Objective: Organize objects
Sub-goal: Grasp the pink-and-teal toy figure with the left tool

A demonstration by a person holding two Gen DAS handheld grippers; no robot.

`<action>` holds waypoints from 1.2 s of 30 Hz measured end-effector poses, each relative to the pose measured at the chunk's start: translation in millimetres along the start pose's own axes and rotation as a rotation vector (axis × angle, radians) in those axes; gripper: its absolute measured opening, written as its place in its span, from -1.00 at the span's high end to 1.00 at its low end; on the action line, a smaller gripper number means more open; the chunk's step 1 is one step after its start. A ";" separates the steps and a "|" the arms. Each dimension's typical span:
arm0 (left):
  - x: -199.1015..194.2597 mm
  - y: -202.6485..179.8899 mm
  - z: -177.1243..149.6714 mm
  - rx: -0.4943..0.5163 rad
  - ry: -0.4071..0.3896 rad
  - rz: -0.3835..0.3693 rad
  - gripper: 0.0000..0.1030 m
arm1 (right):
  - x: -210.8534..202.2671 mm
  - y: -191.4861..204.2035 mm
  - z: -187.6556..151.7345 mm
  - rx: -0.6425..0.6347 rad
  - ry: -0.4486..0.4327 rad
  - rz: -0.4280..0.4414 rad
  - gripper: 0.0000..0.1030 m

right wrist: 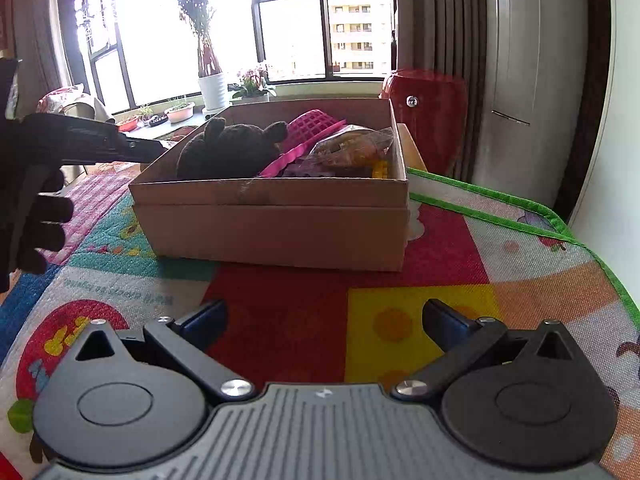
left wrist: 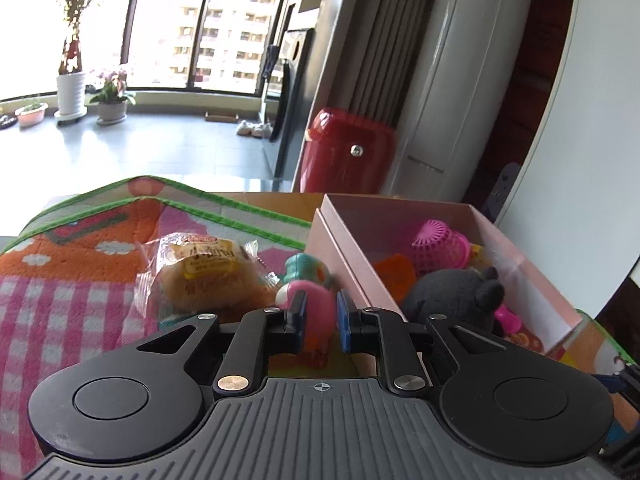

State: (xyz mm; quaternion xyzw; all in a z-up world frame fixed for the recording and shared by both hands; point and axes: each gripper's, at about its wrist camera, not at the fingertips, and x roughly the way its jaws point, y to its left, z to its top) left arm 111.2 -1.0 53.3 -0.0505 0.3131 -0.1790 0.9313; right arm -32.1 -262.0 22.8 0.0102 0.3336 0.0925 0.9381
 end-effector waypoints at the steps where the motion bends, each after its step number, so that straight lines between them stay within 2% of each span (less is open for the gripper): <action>1: 9.0 -0.2 2.3 0.000 0.018 0.022 0.65 | -0.6 0.0 -0.4 0.000 -0.002 0.002 -1.00; 3: 22.4 -2.0 5.1 0.011 0.026 0.070 0.62 | -0.4 -0.8 0.5 0.002 -0.005 0.004 -1.00; 5: 25.9 -2.6 6.4 0.014 -0.003 0.082 0.61 | 0.1 -1.9 1.1 0.006 -0.004 0.008 -1.00; 7: 27.6 -0.9 8.6 -0.006 0.003 0.089 0.59 | 1.1 -1.9 2.1 0.009 0.002 0.012 -1.00; 9: 27.7 0.9 10.4 -0.024 0.015 0.107 0.42 | 1.0 -1.5 1.9 0.009 0.008 0.012 -1.00; 11: 26.8 2.7 11.7 -0.035 0.028 0.134 0.14 | 0.3 -1.3 1.5 0.010 0.008 0.012 -1.00; 13: 25.5 5.6 11.3 -0.048 0.037 0.139 0.08 | 0.1 -1.0 1.2 0.009 0.007 0.010 -1.00; 21: 30.9 19.3 9.0 -0.147 0.030 0.059 0.08 | 4.1 0.0 1.7 0.007 0.025 0.005 -1.00; 24: 35.3 30.7 8.9 -0.236 0.042 0.019 -0.04 | 4.2 0.1 1.8 0.010 0.025 0.003 -1.00; 28: 35.8 37.3 7.1 -0.263 0.062 0.017 -0.28 | 5.4 0.4 1.8 0.011 0.032 0.004 -1.00; 31: 34.9 37.3 4.1 -0.257 0.071 -0.021 -0.26 | 5.8 0.8 1.7 0.011 0.034 0.005 -1.00; 33: 39.5 36.2 1.2 -0.254 0.096 -0.072 -0.19 | 6.9 1.3 1.6 0.009 0.039 0.006 -1.00; 36: 42.3 29.4 -3.0 -0.220 0.069 -0.048 -0.09 | 7.2 1.1 1.7 0.010 0.042 0.007 -1.00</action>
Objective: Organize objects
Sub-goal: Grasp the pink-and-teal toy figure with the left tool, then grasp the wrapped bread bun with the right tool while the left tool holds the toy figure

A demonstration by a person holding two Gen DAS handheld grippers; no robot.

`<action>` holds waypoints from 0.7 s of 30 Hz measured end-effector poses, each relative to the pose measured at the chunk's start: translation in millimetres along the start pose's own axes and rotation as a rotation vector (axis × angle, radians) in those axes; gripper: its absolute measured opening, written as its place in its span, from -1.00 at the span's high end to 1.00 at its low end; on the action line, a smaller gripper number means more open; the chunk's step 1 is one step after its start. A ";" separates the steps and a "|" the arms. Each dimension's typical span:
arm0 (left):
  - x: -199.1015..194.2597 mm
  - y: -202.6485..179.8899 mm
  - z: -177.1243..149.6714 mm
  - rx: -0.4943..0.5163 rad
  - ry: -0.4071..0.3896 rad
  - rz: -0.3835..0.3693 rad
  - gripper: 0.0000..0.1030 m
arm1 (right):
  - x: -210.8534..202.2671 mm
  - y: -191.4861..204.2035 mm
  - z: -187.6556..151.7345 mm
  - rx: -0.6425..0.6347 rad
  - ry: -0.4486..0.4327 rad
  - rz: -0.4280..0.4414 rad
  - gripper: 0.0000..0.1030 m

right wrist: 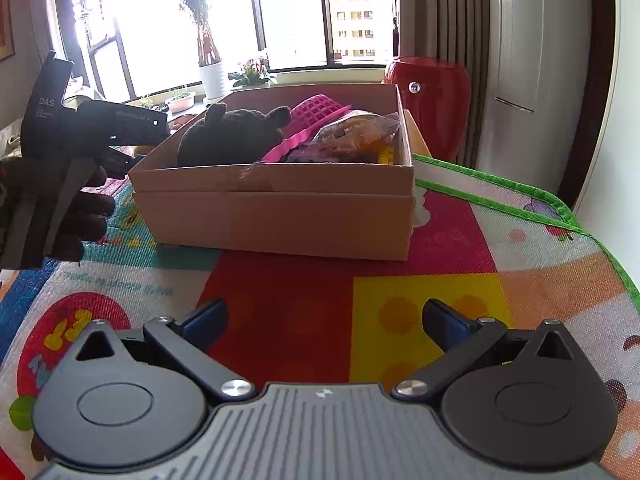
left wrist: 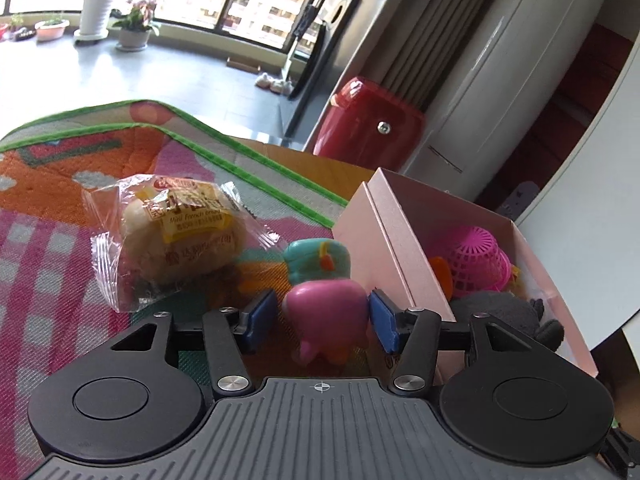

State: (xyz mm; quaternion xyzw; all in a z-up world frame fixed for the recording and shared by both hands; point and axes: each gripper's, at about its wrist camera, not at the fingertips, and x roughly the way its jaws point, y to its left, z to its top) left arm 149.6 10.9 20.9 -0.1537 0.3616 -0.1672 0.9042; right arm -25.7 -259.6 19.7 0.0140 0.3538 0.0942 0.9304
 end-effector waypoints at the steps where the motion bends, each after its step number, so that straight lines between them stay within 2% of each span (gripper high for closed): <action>1: 1.0 1.0 -0.9 -0.012 -0.010 -0.001 -0.09 | -0.1 -0.1 0.0 0.001 0.000 0.000 -1.00; 4: 2.6 7.8 -0.9 -0.072 -0.032 -0.020 -0.03 | -0.2 -0.4 0.1 0.004 0.001 0.001 -1.00; 7: -4.6 9.6 -1.6 -0.079 -0.008 -0.044 0.07 | -0.4 -1.0 0.1 0.008 0.004 -0.001 -1.00; 12: -55.1 14.4 -38.8 -0.061 -0.003 -0.060 0.09 | 1.7 1.5 1.0 0.001 0.019 -0.025 -1.00; 14: -88.1 25.6 -64.7 -0.060 -0.012 -0.033 0.10 | 0.9 6.1 1.1 -0.011 0.026 -0.046 -1.00; 17: -133.3 40.0 -90.3 -0.054 -0.056 0.040 0.10 | -5.2 21.4 3.1 -0.040 0.037 0.013 -1.00; 19: -154.8 48.5 -100.3 -0.039 -0.095 0.119 0.10 | -11.7 42.4 14.7 -0.078 0.011 0.036 -1.00; 21: -166.8 60.2 -105.2 -0.060 -0.124 0.137 0.10 | -17.9 66.6 34.9 -0.117 -0.038 0.059 -1.00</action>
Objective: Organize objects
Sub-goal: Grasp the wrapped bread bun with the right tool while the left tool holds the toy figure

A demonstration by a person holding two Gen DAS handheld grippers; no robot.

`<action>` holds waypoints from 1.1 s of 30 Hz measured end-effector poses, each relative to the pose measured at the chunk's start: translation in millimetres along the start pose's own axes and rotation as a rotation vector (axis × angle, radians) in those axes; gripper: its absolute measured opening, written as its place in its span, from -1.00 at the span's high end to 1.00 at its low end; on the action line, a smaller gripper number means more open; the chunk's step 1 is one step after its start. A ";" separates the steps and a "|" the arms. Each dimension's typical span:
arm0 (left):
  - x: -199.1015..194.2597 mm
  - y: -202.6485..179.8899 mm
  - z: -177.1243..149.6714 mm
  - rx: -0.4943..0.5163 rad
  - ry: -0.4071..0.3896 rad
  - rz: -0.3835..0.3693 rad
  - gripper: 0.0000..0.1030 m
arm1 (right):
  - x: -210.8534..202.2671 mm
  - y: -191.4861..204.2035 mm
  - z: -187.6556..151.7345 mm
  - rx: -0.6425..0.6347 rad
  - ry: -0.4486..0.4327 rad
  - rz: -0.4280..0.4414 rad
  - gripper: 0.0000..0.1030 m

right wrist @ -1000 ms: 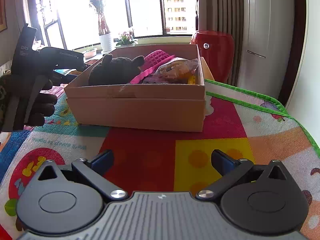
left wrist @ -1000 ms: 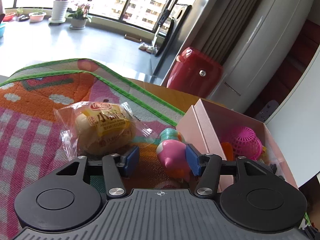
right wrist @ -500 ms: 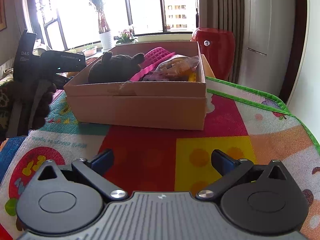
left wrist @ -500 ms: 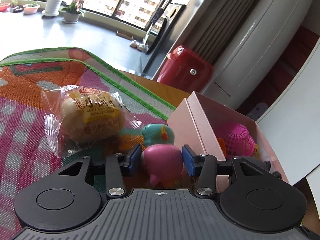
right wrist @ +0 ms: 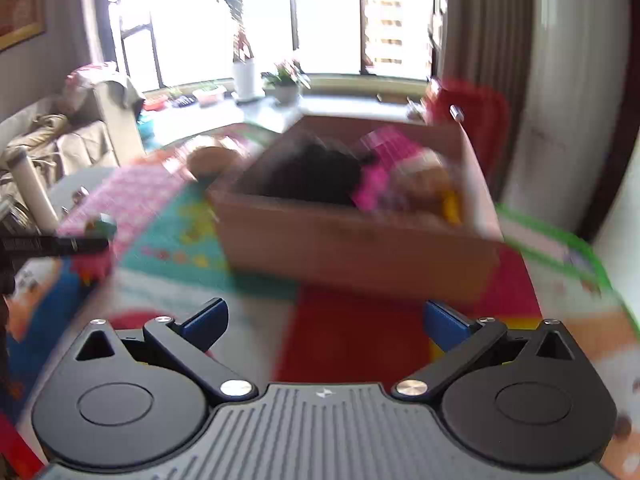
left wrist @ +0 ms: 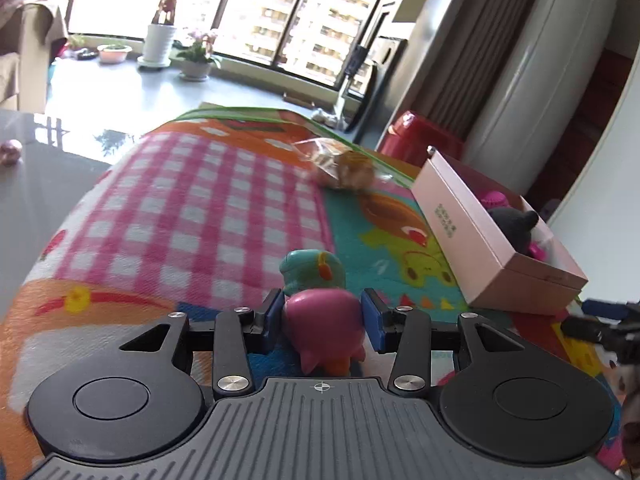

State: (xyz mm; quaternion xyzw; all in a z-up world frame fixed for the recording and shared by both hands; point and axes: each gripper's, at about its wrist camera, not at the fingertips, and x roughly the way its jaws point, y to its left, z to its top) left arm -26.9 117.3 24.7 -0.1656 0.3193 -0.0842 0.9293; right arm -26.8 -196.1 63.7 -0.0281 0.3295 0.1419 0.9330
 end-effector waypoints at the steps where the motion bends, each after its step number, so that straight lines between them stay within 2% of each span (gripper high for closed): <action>1: -2.4 7.3 -0.1 -0.023 -0.006 -0.013 0.10 | 0.1 10.7 15.6 -0.016 -0.023 0.015 -1.00; 3: -4.0 15.6 -3.5 -0.053 -0.024 -0.038 0.10 | 6.4 29.1 45.7 -0.036 -0.041 0.036 -1.00; 5: -5.5 16.1 -4.8 -0.046 -0.042 -0.035 0.10 | 24.1 49.6 80.5 -0.054 -0.023 0.069 -1.00; 10: -11.4 14.7 -9.7 -0.026 -0.061 -0.036 0.10 | 95.4 103.6 138.2 -0.152 0.049 0.077 -1.00; 13: -10.9 16.4 -10.4 -0.038 -0.063 -0.046 0.10 | 148.9 124.1 156.0 -0.128 0.113 0.079 -1.00; 16: -11.1 15.6 -11.9 -0.034 -0.070 -0.043 0.09 | 203.6 133.1 158.7 -0.087 0.184 0.036 -1.00; 19: -11.1 17.3 -11.9 -0.046 -0.071 -0.049 0.10 | 243.9 130.7 157.4 -0.024 0.281 0.017 -1.00; 20: -11.1 18.6 -11.8 -0.054 -0.070 -0.054 0.10 | 247.8 130.0 156.5 -0.004 0.292 0.005 -0.91; 21: -11.2 19.7 -12.1 -0.062 -0.070 -0.059 0.10 | 246.1 130.2 155.6 0.000 0.288 0.003 -0.85; 22: -11.2 20.3 -12.3 -0.068 -0.070 -0.063 0.10 | 240.2 131.2 154.9 -0.020 0.276 0.010 -0.66; 23: -11.3 20.5 -12.0 -0.071 -0.070 -0.065 0.10 | 233.0 133.4 154.1 -0.044 0.274 0.032 -0.61; 27: -13.9 22.1 -13.2 -0.073 -0.072 -0.064 0.09 | 176.8 130.4 145.2 -0.071 0.251 0.125 -0.57; 33: -15.4 20.0 -14.4 -0.069 -0.072 -0.051 0.09 | 51.7 104.1 109.4 -0.151 0.139 0.255 -0.57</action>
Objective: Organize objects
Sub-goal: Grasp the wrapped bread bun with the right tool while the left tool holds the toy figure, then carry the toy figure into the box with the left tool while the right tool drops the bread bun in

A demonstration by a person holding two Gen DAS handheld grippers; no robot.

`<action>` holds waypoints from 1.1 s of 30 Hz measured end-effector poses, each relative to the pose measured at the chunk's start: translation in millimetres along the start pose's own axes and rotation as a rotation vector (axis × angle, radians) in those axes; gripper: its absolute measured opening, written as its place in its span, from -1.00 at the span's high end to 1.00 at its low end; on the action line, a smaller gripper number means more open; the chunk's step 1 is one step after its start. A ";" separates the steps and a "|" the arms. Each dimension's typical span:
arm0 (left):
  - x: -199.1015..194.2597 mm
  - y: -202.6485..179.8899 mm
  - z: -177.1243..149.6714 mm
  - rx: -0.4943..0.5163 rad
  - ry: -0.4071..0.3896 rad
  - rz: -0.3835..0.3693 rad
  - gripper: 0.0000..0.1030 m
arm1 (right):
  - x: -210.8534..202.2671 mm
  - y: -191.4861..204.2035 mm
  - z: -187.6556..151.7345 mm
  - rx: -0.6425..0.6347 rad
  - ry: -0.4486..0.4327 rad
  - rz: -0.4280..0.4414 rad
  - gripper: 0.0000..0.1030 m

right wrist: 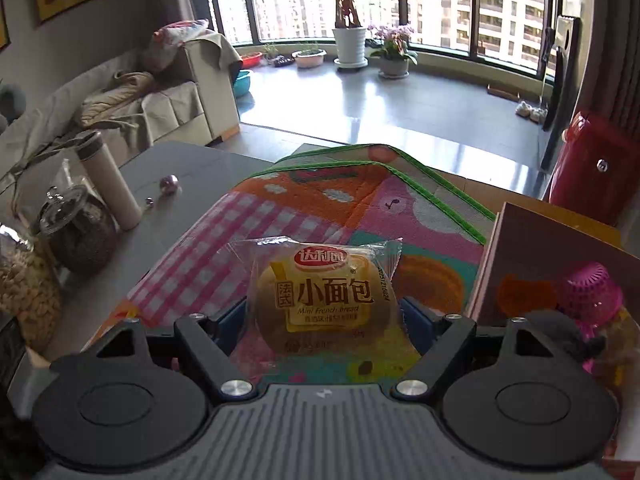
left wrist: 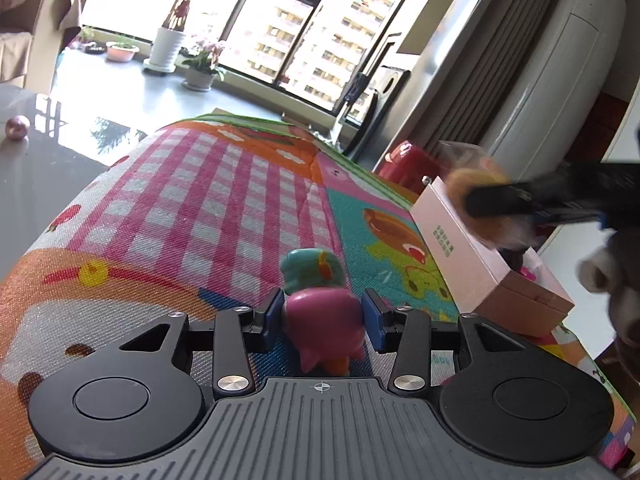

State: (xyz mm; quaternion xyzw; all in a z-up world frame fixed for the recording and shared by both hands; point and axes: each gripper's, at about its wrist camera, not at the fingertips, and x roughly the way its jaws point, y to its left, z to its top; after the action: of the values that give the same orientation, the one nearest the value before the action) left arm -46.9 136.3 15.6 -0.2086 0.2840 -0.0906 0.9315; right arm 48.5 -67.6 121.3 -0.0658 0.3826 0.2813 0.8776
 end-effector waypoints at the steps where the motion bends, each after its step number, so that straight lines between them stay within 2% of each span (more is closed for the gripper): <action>1: 0.4 -1.8 -0.3 0.004 0.000 0.005 0.09 | -16.4 -1.1 -10.6 -0.012 -0.010 0.003 -0.58; 4: 2.6 -6.6 0.9 -0.003 0.000 0.024 0.09 | -51.2 -12.0 -52.0 -0.021 -0.001 -0.009 -0.58; 7: 2.0 -15.0 0.0 -0.019 0.002 0.042 0.10 | -62.7 -30.5 -94.3 0.006 0.048 -0.059 -0.58; 10: 5.0 -29.6 -3.4 -0.038 0.054 -0.043 0.10 | -60.6 -48.3 -128.8 0.062 0.106 -0.104 -0.58; 13: 4.4 -61.1 -8.2 0.042 0.077 -0.073 0.10 | -61.0 -58.1 -152.3 0.095 0.132 -0.125 -0.61; 17: 7.3 -100.2 -13.7 0.117 0.112 -0.120 0.10 | -71.5 -59.0 -167.5 0.084 0.094 -0.142 -0.81; 21: 13.1 -124.2 -21.9 0.177 0.152 -0.129 0.10 | -82.4 -62.7 -179.8 0.064 0.053 -0.169 -0.98; 27: 19.4 -136.4 -29.6 0.194 0.182 -0.102 0.10 | -97.2 -79.6 -204.5 0.075 0.026 -0.245 -1.00; 31: 18.5 -140.4 -35.0 0.231 0.197 -0.077 0.10 | -109.5 -95.3 -214.1 0.111 0.000 -0.349 -1.00; 33: 20.4 -141.5 -38.2 0.237 0.206 -0.064 0.10 | -114.9 -102.6 -215.3 0.171 -0.008 -0.315 -1.00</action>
State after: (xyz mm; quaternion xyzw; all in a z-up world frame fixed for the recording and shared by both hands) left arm -58.9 -9.3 39.1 -0.0956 0.3585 -0.1741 0.9121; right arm -95.4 -275.2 42.1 -0.0490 0.3866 0.1068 0.9147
